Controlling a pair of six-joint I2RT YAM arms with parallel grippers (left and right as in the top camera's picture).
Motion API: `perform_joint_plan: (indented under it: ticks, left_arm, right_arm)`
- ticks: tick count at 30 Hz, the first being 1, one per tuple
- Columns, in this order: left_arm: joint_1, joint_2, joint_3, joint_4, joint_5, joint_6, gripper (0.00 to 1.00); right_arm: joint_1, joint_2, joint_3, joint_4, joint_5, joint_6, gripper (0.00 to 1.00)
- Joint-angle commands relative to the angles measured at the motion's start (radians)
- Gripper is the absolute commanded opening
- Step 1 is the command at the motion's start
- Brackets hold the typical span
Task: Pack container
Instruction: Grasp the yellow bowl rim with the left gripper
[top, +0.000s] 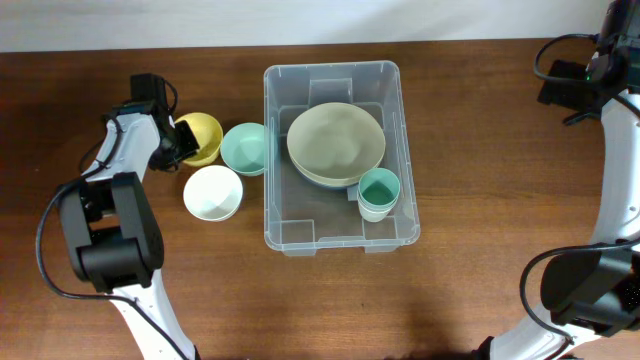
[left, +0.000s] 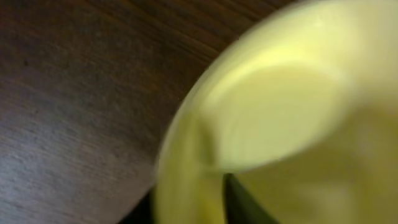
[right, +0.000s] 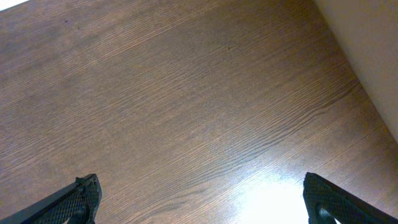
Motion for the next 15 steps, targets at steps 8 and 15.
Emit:
perform_joint_plan:
  ticks: [8, 15]
  left_arm:
    - [0.104, 0.001, 0.014, -0.009, 0.011, -0.010, 0.01]
    - [0.196, -0.147, 0.066, -0.064, 0.021, 0.013, 0.01]
  right_arm:
    - [-0.001, 0.002, 0.000, 0.000, -0.002, 0.008, 0.99]
    - [-0.001, 0.002, 0.000, 0.000, -0.002, 0.008, 0.99]
